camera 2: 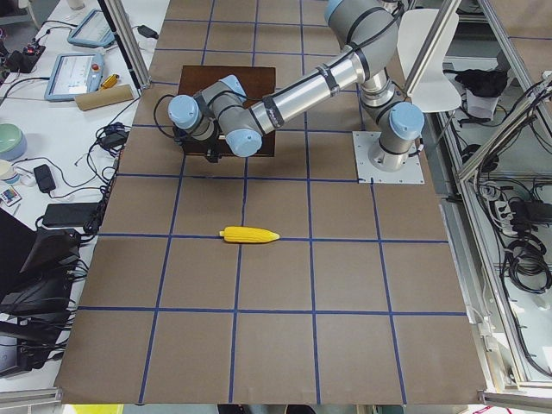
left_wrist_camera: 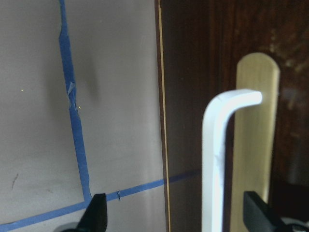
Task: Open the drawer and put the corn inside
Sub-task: 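Lower the left gripper to the white drawer handle and grasp it, then pull the drawer handle outward with the left gripper to open the drawer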
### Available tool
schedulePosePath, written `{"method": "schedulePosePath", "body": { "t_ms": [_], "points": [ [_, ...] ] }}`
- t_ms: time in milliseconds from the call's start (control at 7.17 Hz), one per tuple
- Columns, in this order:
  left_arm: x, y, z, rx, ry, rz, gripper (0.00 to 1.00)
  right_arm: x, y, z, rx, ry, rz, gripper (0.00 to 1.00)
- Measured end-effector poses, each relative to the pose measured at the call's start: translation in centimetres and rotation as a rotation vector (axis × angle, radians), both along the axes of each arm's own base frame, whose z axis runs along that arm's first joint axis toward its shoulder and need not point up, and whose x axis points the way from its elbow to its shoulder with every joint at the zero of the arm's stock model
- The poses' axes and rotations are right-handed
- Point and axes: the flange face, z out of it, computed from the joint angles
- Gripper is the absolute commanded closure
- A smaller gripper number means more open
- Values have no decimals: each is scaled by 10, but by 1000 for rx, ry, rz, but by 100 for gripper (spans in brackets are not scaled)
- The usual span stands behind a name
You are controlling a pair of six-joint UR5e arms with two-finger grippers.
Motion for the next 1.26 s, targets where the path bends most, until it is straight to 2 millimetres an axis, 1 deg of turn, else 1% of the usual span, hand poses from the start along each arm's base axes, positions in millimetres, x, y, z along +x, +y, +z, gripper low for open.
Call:
{"method": "schedulePosePath", "body": {
  "t_ms": [419,837,1256],
  "points": [
    [2,-1,-12,17,9,4,0,0,0,0,0,0,-1,0],
    [5,-1,-17,22,12,7,0,0,0,0,0,0,0,0],
    [18,2,-19,25,13,23,0,0,0,0,1,0,0,0]
  ]
}}
